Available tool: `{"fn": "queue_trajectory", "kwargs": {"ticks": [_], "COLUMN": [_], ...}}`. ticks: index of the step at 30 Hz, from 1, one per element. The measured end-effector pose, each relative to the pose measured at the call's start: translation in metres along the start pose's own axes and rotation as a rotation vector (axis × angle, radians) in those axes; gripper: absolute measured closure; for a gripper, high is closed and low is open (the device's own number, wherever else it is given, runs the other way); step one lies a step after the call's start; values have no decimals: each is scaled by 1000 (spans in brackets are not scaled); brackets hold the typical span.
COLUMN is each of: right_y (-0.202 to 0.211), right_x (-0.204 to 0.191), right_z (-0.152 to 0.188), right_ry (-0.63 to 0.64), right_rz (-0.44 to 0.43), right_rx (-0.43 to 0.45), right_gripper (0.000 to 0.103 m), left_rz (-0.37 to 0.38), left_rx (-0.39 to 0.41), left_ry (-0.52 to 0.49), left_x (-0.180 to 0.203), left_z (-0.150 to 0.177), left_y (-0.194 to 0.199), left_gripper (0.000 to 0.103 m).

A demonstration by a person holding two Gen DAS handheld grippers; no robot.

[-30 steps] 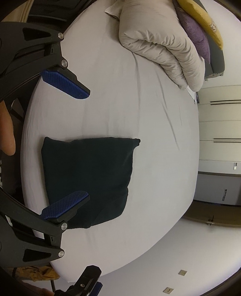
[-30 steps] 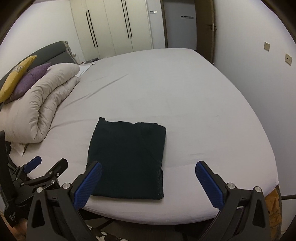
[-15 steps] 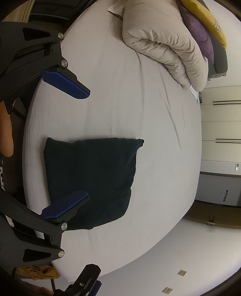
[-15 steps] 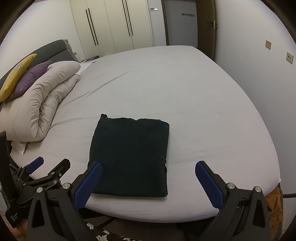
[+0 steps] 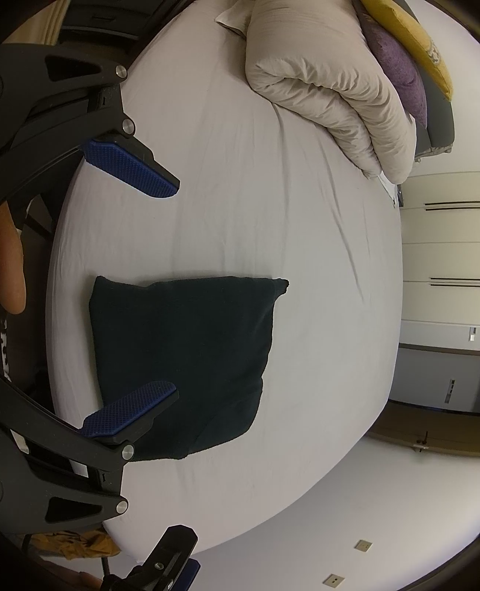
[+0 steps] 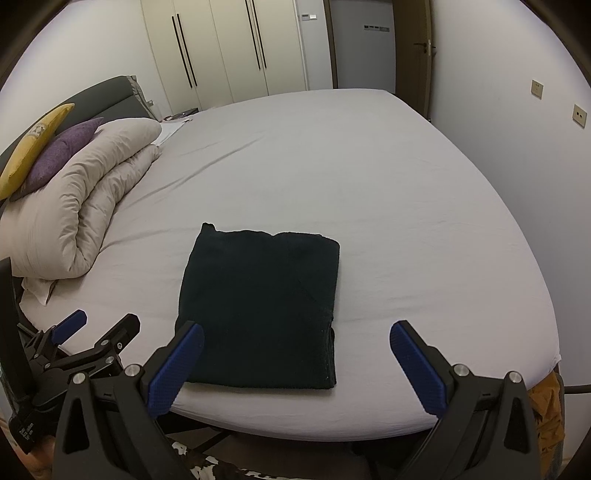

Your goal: Fold small clothes

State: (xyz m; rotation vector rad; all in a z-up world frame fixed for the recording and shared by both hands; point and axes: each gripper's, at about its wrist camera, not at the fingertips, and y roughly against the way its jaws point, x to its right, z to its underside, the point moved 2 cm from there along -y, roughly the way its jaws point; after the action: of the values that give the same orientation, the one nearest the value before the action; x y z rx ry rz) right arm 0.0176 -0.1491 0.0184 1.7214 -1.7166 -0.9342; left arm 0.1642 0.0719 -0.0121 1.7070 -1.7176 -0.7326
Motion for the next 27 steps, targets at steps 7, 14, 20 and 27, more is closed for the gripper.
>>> {"fn": "queue_trajectory", "kwargs": {"ticks": [7,14,20,27], "right_y": [1,0,1,0], "right_x": [-1,1,1,1], "right_z": [1,1,1,1], "right_ry": [0,-2,-2,-1], "right_rz": [-2,-5,-7,-7], "right_rx": [0,-2,-2,-3], "right_gripper": [0,0,0,0], "left_rz": [0,2,1,0], "left_rx": [0,1,-1,0], "left_ry": [-1,0,1,0], "left_x": [-1,-1,-1,-1], "left_z": [0,0,0,1], "left_y": [0,1,0,1], "left_gripper": [1,1,1,1]}}
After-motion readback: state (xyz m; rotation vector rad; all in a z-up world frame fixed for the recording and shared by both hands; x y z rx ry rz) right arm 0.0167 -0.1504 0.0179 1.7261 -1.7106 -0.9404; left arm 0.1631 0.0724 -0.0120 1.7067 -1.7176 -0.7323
